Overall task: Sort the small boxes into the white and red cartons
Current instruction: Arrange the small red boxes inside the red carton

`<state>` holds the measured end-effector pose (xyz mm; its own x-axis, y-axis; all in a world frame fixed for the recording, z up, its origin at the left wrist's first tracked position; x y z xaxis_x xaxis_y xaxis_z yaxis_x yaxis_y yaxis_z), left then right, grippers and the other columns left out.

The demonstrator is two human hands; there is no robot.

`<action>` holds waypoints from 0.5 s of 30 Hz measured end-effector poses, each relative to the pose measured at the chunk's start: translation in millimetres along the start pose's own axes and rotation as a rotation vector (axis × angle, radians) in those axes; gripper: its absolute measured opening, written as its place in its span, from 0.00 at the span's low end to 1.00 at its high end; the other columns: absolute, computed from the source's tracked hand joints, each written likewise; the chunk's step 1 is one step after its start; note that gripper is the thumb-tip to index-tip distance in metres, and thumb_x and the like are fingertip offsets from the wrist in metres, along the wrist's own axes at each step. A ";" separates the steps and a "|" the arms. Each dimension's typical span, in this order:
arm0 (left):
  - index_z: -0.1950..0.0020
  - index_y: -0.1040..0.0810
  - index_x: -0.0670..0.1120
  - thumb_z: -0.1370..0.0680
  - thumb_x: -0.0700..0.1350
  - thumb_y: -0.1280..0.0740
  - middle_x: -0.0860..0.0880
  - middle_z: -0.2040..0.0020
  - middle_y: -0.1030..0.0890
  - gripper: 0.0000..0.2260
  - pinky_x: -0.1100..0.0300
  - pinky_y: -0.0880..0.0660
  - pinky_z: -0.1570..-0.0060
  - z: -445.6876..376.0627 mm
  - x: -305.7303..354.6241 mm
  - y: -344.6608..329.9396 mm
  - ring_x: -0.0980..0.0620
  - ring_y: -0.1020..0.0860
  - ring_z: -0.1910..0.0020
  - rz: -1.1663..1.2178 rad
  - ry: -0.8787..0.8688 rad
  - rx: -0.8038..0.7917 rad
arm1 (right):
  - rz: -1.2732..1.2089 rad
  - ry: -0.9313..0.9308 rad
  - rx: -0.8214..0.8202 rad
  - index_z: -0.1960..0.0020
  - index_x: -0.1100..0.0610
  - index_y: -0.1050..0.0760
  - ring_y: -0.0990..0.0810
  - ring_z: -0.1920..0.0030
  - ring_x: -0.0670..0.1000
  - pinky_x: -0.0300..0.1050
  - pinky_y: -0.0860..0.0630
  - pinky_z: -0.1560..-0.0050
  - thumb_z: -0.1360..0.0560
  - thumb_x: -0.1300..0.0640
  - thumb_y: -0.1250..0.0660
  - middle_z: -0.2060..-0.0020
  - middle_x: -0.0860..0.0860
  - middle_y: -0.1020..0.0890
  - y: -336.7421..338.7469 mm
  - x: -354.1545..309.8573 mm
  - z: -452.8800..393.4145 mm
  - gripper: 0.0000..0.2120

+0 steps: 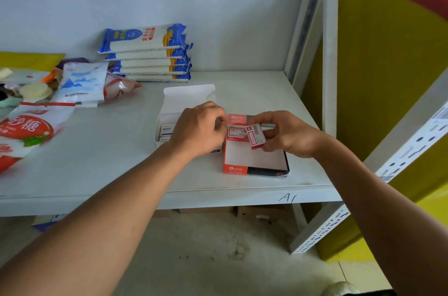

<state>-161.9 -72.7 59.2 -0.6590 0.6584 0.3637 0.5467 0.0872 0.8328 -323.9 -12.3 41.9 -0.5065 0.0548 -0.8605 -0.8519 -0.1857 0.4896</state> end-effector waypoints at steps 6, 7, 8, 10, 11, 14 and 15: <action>0.57 0.20 0.47 0.27 0.46 0.37 0.50 0.54 0.18 0.07 0.49 0.23 0.55 -0.5 -1.7 1.5 0.46 0.20 0.57 0.003 0.007 0.009 | 0.073 0.008 -0.002 0.41 0.55 0.27 0.18 0.49 0.53 0.41 0.19 0.54 0.32 0.69 0.25 0.45 0.51 0.22 3.4 -3.2 -2.0 0.23; 0.57 0.20 0.47 0.27 0.46 0.36 0.50 0.54 0.18 0.07 0.49 0.23 0.55 -0.3 -1.6 1.9 0.46 0.21 0.57 0.003 0.006 0.013 | 0.103 0.005 0.014 0.41 0.55 0.27 0.19 0.48 0.53 0.43 0.19 0.51 0.32 0.67 0.24 0.45 0.51 0.21 4.9 -3.0 -2.8 0.23; 0.57 0.20 0.47 0.27 0.46 0.36 0.50 0.54 0.18 0.07 0.49 0.23 0.55 -0.1 -1.4 2.1 0.45 0.21 0.57 0.003 0.005 0.015 | 0.114 -0.001 0.029 0.40 0.54 0.27 0.19 0.47 0.54 0.45 0.19 0.47 0.32 0.65 0.23 0.46 0.51 0.20 6.0 -3.2 -3.0 0.24; 0.56 0.20 0.47 0.27 0.46 0.36 0.50 0.54 0.18 0.07 0.49 0.23 0.54 0.5 -2.0 2.2 0.46 0.20 0.57 0.003 0.001 0.015 | 0.042 -0.026 0.029 0.35 0.53 0.29 0.19 0.47 0.56 0.50 0.20 0.44 0.30 0.62 0.25 0.46 0.54 0.19 6.3 -2.9 -3.5 0.25; 0.56 0.19 0.47 0.27 0.46 0.37 0.50 0.54 0.18 0.07 0.49 0.23 0.54 0.6 -2.6 2.3 0.46 0.20 0.57 0.005 0.002 0.016 | -0.015 -0.054 0.014 0.32 0.52 0.31 0.18 0.48 0.56 0.51 0.20 0.45 0.27 0.61 0.28 0.46 0.55 0.19 4.8 -2.5 -3.3 0.26; 0.57 0.20 0.47 0.28 0.44 0.36 0.51 0.55 0.18 0.06 0.49 0.23 0.54 0.3 -4.8 3.0 0.45 0.21 0.57 0.007 0.012 0.021 | -0.013 -0.129 -0.023 0.32 0.51 0.31 0.17 0.55 0.53 0.44 0.23 0.57 0.20 0.58 0.39 0.48 0.54 0.18 -3.6 -3.3 -2.3 0.17; 0.58 0.20 0.48 0.28 0.44 0.36 0.51 0.55 0.18 0.06 0.50 0.24 0.54 -0.1 -5.2 3.7 0.46 0.21 0.58 0.006 0.015 0.026 | 0.054 -0.148 -0.029 0.34 0.52 0.29 0.16 0.59 0.52 0.42 0.24 0.61 0.18 0.57 0.42 0.51 0.54 0.17 -6.8 -2.3 -3.5 0.13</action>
<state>-156.5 -75.8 60.5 -0.6633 0.6477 0.3748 0.5635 0.1028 0.8197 -316.5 -14.6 40.1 -0.5677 0.1878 -0.8015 -0.8196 -0.2207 0.5288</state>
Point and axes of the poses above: each hand's wrist, its own z-axis away from the middle knuckle, its own y-axis out of the back of the hand, x = y × z, the point moved 7 cm from there along -z, towards the middle knuckle
